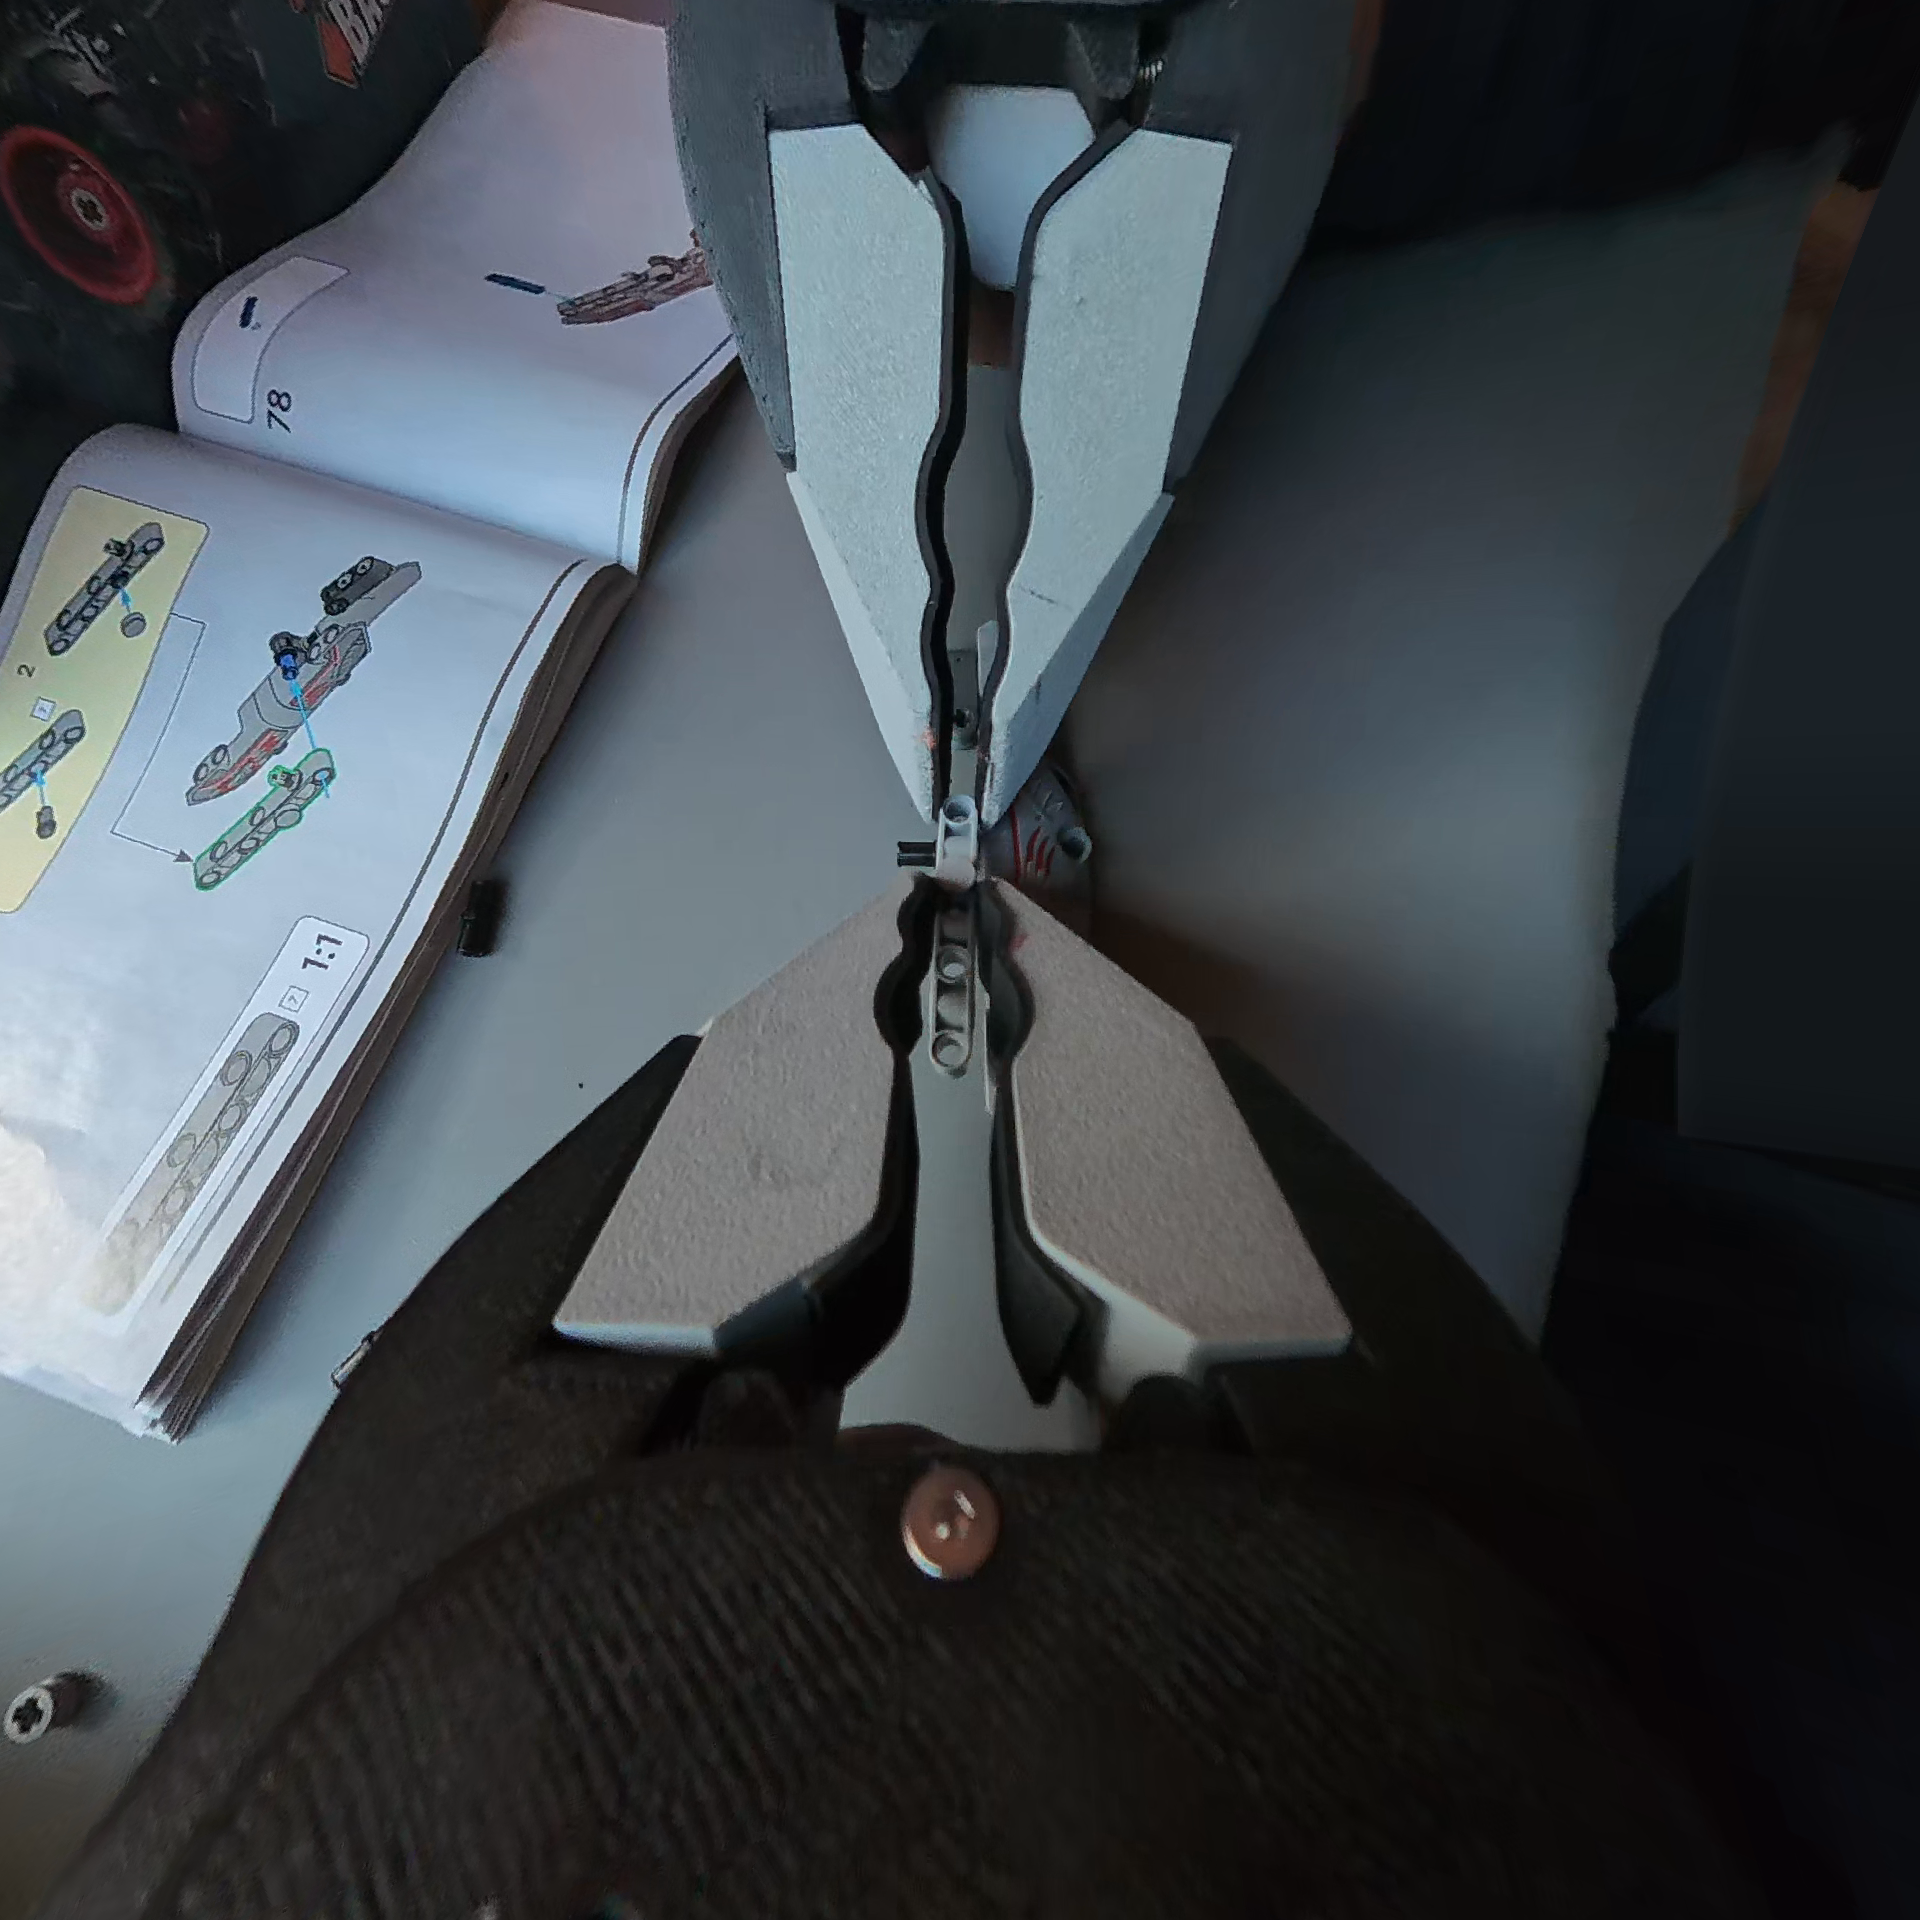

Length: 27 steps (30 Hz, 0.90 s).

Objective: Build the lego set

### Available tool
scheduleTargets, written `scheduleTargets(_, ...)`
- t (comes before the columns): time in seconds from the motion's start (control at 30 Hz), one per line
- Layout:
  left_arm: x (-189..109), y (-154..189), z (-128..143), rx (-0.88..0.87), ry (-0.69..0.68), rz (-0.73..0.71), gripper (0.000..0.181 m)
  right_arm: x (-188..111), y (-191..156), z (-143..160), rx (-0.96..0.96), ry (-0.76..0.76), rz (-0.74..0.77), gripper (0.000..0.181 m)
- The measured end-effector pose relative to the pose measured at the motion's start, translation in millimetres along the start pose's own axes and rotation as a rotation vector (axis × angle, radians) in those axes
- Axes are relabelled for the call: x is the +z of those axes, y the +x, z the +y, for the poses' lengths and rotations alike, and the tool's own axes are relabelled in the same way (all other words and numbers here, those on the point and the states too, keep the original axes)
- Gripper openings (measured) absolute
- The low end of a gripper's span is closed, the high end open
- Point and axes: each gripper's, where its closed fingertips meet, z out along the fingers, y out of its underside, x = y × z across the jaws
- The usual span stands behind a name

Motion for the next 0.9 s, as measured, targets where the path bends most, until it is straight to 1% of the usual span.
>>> scheduleTargets(0.13,0.4,-0.5,1.3,0.003,-0.003,0.000,0.004,0.7,0.1,0.5,-0.039,-0.030,0.013,0.003)
scheduleTargets(0.3,2.9,-0.5,5.5,0.004,-0.016,-0.005,0.004,2.9,-0.4,0.8,-0.029,-0.015,0.001,0.003)
scheduleTargets(0.47,2.1,-0.3,3.8,0.005,-0.009,-0.002,0.004,2.5,-0.8,1.1,-0.008,0.033,-0.009,0.003)
scheduleTargets(0.53,2.7,-0.5,4.4,0.008,-0.016,-0.001,0.004,2.4,-0.6,1.3,-0.014,0.028,-0.005,0.003)
scheduleTargets(0.6,3.1,-0.5,5.0,0.004,-0.017,0.003,0.004,2.5,-1.0,1.0,0.013,0.037,-0.024,0.003)
scheduleTargets(0.7,3.3,-0.3,4.4,0.005,-0.007,-0.003,0.004,2.0,-1.3,0.1,0.107,0.071,-0.085,0.003)
scheduleTargets(0.8,4.9,-0.8,3.1,0.016,-0.004,-0.011,0.004,0.7,-0.4,0.5,0.135,0.072,-0.101,0.004)
scheduleTargets(0.87,5.5,-2.4,2.7,0.028,-0.006,-0.021,0.004,-0.8,1.6,0.5,0.150,0.079,-0.094,0.014)
scheduleTargets(0.9,5.6,-2.5,2.5,0.030,-0.007,-0.022,0.004,-2.7,2.0,-0.3,0.163,0.090,-0.100,0.014)
